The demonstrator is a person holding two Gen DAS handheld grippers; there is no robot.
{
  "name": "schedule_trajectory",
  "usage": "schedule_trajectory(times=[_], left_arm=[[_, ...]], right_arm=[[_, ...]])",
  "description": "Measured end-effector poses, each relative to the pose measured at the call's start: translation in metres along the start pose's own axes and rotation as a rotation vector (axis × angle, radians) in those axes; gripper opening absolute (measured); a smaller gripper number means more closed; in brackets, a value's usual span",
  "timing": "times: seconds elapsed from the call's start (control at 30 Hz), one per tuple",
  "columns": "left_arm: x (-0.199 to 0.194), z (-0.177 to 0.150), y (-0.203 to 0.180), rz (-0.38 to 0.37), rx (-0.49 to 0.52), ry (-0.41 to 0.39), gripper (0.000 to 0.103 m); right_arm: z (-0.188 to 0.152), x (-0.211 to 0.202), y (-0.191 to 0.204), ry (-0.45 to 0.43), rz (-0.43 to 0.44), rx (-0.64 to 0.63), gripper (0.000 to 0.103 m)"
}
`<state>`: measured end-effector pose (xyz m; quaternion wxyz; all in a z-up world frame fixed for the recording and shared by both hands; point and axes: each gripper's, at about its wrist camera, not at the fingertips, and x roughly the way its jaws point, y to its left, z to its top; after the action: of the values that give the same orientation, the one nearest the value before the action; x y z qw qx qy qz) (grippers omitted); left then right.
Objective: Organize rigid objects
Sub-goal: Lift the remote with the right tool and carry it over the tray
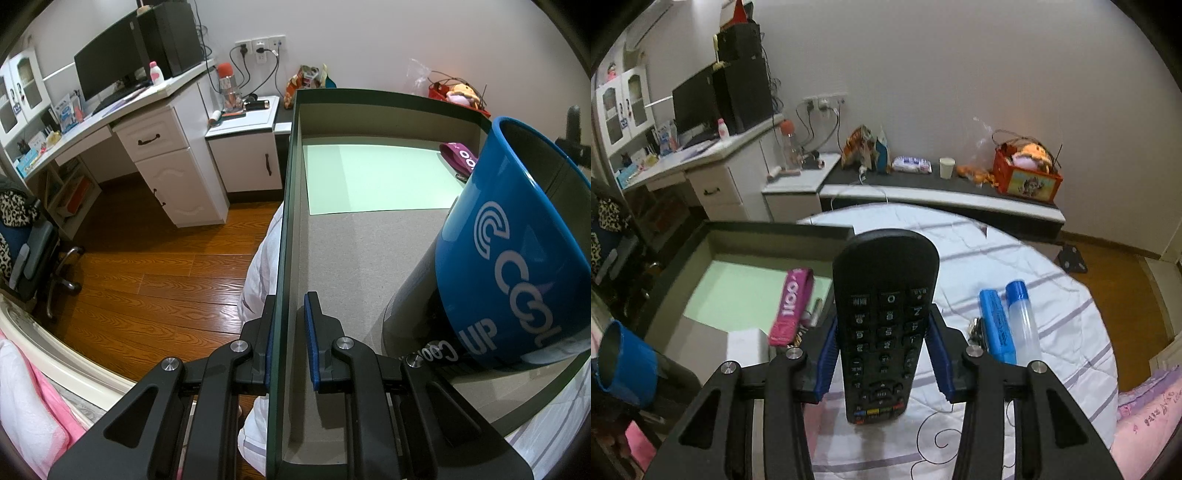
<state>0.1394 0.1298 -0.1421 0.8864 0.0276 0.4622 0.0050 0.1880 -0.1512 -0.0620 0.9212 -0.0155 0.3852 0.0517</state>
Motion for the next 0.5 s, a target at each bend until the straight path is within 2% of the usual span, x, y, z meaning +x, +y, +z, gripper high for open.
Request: schedule_trajectory(times=[0.3, 0.4, 0.5], left_arm=[[0.000, 0.000, 0.000, -0.001, -0.001, 0.000, 0.012], [0.000, 0.000, -0.001, 0.000, 0.000, 0.001, 0.012], [0.000, 0.000, -0.001, 0.000, 0.000, 0.000, 0.012]], right_arm=[[0.016, -0.038, 0.014, -0.120, 0.025, -0.037, 0.044], [0.020, -0.052, 0.027, -0.151, 0.056, -0.064, 0.044], [0.021, -0.055, 0.039, -0.140, 0.128, -0.079, 0.044]])
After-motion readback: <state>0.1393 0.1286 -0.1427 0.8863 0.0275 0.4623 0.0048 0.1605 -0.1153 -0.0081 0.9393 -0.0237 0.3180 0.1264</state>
